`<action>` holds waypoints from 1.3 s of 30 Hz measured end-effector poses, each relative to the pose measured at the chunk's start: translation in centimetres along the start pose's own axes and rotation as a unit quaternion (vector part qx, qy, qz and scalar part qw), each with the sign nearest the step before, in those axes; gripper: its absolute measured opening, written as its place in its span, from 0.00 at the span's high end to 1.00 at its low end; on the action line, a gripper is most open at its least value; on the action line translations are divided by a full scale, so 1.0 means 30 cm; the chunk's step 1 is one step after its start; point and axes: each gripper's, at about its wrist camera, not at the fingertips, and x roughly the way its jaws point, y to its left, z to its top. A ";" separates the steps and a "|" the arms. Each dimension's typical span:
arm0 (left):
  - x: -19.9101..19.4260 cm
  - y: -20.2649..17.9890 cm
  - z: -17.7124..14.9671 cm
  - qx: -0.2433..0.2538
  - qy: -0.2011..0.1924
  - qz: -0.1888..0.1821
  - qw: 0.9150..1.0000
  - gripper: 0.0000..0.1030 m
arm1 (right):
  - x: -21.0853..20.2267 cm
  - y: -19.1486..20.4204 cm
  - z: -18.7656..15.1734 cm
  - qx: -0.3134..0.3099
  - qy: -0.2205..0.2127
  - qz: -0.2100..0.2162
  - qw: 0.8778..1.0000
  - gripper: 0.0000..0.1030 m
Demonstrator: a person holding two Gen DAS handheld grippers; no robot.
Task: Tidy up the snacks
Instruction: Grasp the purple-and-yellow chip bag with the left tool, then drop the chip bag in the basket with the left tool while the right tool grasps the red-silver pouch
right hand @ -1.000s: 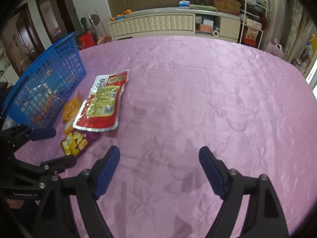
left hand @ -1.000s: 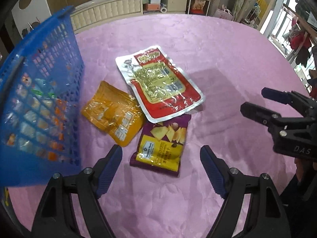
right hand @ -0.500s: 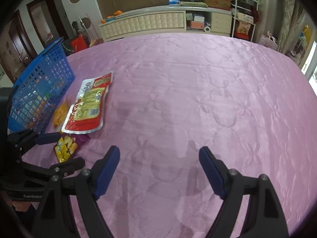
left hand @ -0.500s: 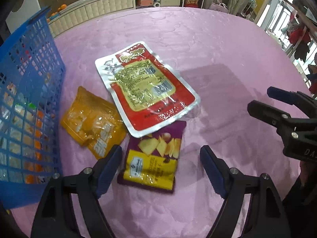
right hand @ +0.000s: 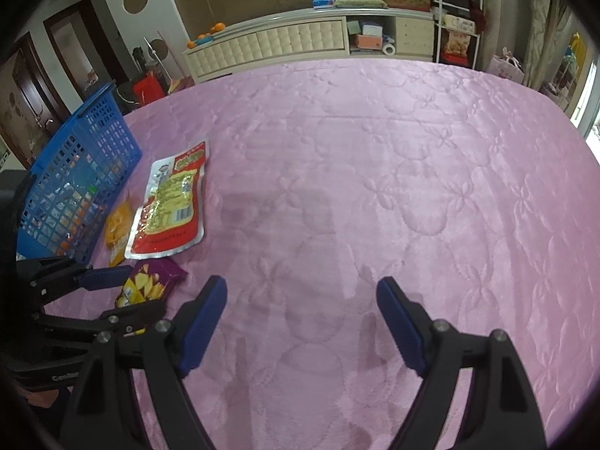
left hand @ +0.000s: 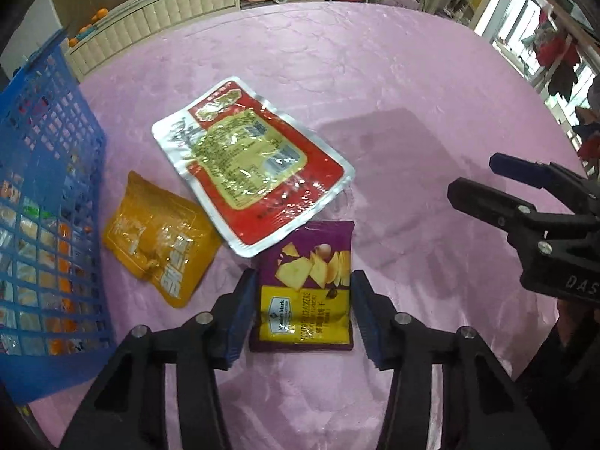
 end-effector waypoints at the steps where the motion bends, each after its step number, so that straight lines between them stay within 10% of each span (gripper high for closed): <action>1: 0.002 -0.017 0.008 0.004 0.003 0.006 1.000 0.55 | -0.001 -0.002 0.000 0.001 0.000 0.000 1.000 0.17; 17: -0.176 -0.051 -0.037 -0.007 -0.076 0.011 0.997 0.57 | 0.001 -0.002 0.021 0.017 0.019 0.041 0.999 0.17; 30: -0.475 0.153 -0.082 -0.053 -0.190 0.009 0.980 0.57 | -0.042 0.213 0.116 -0.058 0.006 0.061 0.996 0.17; 39: -0.543 0.338 -0.126 -0.134 -0.199 0.066 0.969 0.57 | -0.028 0.332 0.185 -0.106 -0.002 0.064 0.992 0.17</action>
